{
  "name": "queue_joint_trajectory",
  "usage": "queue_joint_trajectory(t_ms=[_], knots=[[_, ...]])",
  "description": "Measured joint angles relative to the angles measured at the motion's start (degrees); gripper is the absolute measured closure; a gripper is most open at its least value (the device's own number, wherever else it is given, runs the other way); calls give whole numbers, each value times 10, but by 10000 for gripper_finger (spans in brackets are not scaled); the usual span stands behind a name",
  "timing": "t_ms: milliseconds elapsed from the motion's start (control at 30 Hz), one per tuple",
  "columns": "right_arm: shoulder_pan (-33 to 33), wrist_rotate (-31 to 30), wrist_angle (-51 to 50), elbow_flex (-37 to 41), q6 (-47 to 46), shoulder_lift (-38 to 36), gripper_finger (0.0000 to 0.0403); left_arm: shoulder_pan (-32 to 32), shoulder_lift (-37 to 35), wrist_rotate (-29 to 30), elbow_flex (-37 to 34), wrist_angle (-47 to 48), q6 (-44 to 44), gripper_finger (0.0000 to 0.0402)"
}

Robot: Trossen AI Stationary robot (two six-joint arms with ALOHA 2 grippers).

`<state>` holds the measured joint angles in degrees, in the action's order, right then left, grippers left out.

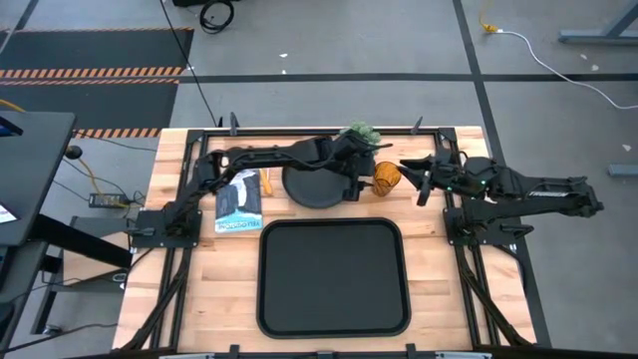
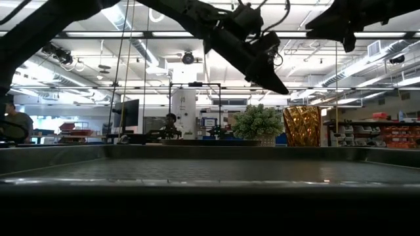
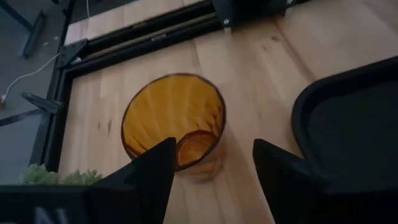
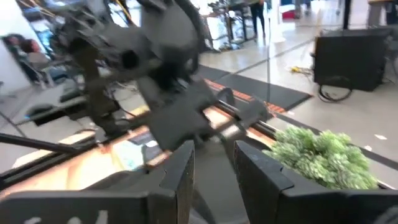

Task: Pick and place plate/cup/fork/spoon on tray
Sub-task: Put the orange glass on the black tray

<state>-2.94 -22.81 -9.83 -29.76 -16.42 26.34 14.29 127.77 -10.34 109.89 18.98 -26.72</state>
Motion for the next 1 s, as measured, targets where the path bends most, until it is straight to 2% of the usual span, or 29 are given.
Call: queue_joint_trajectory(t_ms=[267,433,667,900,1000], knots=[[23,75,25,0,59,-58,282,2,16,-3,8,-30,-10,191],[31,74,52,0,109,-90,282,2,29,-4,9,-65,-4,200],[31,64,84,46,115,-125,282,2,50,-5,9,-103,0,207],[31,64,132,88,101,-143,282,2,52,-5,9,-92,-18,207],[31,64,134,95,91,-144,282,1,51,-5,15,-56,-35,208]])
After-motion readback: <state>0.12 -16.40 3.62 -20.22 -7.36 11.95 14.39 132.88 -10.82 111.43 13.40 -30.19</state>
